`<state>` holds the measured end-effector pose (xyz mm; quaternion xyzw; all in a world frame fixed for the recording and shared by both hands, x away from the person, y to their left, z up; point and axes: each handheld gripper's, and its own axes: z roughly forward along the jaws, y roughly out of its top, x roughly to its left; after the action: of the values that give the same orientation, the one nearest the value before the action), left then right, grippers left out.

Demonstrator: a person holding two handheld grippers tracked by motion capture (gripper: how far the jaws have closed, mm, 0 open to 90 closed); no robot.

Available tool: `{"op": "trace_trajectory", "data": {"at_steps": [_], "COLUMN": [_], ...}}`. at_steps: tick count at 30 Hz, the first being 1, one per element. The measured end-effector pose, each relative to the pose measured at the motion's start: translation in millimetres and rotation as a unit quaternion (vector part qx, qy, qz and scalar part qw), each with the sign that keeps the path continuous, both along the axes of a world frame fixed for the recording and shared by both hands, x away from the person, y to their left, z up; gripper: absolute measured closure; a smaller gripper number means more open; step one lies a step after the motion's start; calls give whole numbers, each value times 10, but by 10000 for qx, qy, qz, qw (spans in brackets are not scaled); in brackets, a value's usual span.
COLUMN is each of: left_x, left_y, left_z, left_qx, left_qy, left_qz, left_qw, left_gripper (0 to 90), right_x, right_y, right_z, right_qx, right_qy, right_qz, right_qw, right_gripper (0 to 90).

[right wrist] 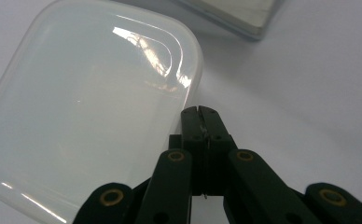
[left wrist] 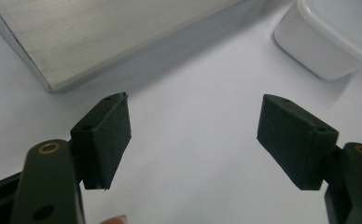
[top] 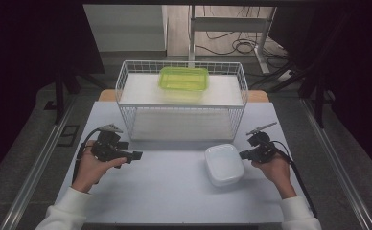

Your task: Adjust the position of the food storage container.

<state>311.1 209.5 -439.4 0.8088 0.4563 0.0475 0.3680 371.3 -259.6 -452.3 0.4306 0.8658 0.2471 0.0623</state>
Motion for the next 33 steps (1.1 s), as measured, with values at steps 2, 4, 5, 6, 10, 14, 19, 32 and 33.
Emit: {"op": "trace_trajectory", "data": {"at_steps": [2, 4, 5, 6, 10, 14, 19, 32, 33], "left_x": [1, 3, 4, 6, 6, 5, 6, 20, 20], "left_y": [-6, -10, -11, -10, -10, -7, -6, -39, -38], "left_z": [-4, -7, -7, -8, -9, -9, -13, -38, -39], "left_qx": [7, 14, 17, 26, 18, 22, 24, 66, 71], "left_qy": [14, 13, 16, 12, 22, 7, 11, 51, 52], "left_qz": [2, -12, -14, -21, -16, -28, -35, -76, -81], "left_qw": [10000, 10000, 10000, 10000, 10000, 10000, 10000, 9999, 9999], "left_gripper": [252, 251, 251, 251, 251, 251, 251, 250, 249], "right_x": [-23, -59, -59, -69, -119, -179, -227, -328, -350], "right_y": [55, 152, 152, 178, 317, 462, 585, 849, 892], "right_z": [-13, -16, -16, -13, -25, -36, -82, -166, -172], "right_qx": [70, 96, 96, 102, 154, 82, 70, 170, 152], "right_qy": [68, 108, 108, 126, 191, 196, 274, 417, 446], "right_qz": [48, 138, 138, 161, 347, 522, 657, 1002, 1048], "right_qw": [9999, 9998, 9998, 9997, 9991, 9984, 9974, 9939, 9934], "right_gripper": [892, 891, 891, 891, 892, 891, 891, 891, 891]}}
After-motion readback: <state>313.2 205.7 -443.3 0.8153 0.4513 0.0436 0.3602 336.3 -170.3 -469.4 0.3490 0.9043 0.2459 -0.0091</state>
